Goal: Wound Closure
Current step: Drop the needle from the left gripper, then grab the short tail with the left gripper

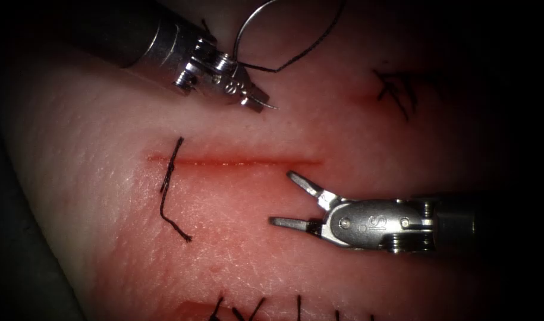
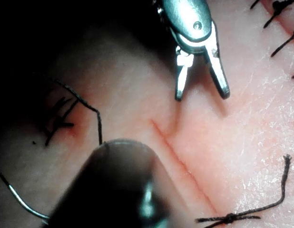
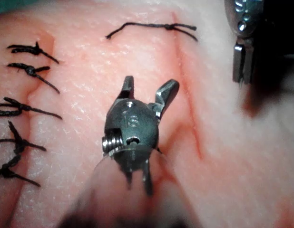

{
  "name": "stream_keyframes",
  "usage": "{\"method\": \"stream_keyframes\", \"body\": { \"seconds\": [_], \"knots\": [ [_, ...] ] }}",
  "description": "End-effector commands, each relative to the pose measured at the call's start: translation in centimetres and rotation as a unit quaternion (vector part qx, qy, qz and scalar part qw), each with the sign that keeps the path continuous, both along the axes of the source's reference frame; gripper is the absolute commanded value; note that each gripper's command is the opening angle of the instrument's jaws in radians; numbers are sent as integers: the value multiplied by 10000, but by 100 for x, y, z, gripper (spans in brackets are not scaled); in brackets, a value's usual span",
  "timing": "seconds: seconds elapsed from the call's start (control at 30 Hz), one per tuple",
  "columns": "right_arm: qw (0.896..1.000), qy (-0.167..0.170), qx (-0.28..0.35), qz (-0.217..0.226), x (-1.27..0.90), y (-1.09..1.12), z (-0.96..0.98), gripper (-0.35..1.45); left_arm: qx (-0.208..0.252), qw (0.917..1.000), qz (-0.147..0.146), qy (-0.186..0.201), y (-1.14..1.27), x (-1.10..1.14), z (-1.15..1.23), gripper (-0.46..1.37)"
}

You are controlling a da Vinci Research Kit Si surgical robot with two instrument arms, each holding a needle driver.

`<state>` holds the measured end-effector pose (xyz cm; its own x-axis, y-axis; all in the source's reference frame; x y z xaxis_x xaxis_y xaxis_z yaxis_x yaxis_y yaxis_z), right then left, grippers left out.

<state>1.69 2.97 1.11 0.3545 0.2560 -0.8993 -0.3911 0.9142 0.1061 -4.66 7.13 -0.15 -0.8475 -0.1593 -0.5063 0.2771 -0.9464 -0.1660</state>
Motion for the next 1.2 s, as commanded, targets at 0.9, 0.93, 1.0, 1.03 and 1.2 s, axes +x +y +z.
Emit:
{"method": "stream_keyframes", "body": {
  "seconds": [0.9, 0.93, 1.0, 1.03, 1.2],
  "knots": [
    [10000, -3, 3, 11, 3, 0, -1, 83, 2318, 9448, -2110, -957, -27, 89, -82, 58],
    [10000, -3, 3, 11, 3, 0, -1, 84, 2357, 9438, -2123, -927, -30, 95, -87, 56],
    [10000, -4, 3, 12, 3, 0, -1, 84, 2540, 9380, -2203, -841, -36, 112, -98, 53],
    [10000, -4, 3, 13, 3, 0, -1, 84, 2629, 9348, -2250, -801, -39, 119, -103, 53],
    [10000, -6, 3, 16, 4, 0, -1, 85, 2847, 9280, -2290, -723, -47, 146, -122, 52]
  ]
}}
